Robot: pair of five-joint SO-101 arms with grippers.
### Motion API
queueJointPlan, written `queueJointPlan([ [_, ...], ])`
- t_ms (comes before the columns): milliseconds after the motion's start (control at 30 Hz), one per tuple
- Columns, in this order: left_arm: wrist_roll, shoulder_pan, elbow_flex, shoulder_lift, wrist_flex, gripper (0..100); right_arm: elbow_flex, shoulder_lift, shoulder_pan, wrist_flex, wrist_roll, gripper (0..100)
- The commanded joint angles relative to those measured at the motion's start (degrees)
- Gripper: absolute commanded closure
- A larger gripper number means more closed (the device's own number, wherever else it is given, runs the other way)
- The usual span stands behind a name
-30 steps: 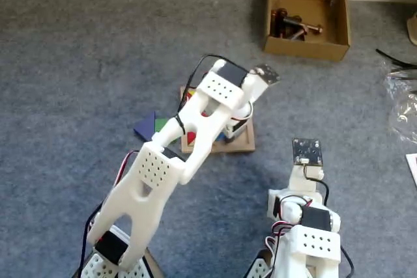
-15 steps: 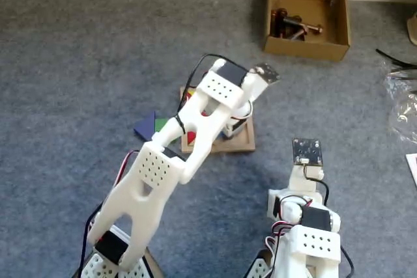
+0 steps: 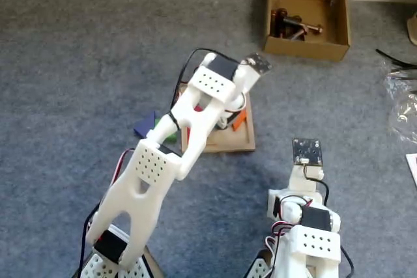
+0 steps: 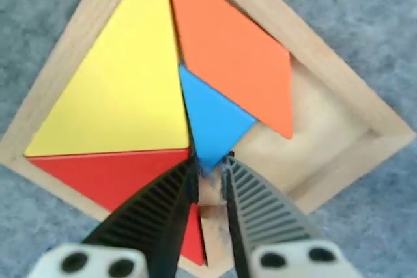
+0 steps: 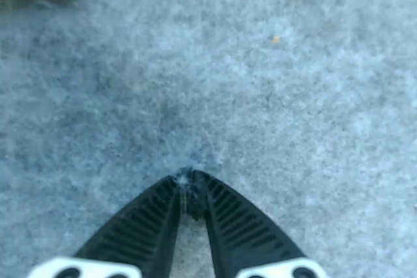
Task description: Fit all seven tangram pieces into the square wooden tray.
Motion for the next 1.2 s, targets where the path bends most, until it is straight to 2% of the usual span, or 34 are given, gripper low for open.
queueJointPlan([
  [0, -0.4, -0.5, -2.8, -0.9, -0.7, 93, 1.8, 0.0, 1.9, 0.8, -0.2, 99.3],
  [200, -0.5, -0.5, -3.2, -1.3, -0.8, 93, 1.8, 0.0, 1.9, 0.8, -0.2, 99.3],
  [700, -0.4, -2.2, -18.2, -1.2, -0.3, 93, 1.8, 0.0, 1.9, 0.8, -0.2, 99.3],
  [1167, -0.4, -4.0, -22.1, -0.8, 0.4, 93, 1.8, 0.0, 1.9, 0.8, -0.2, 99.3],
])
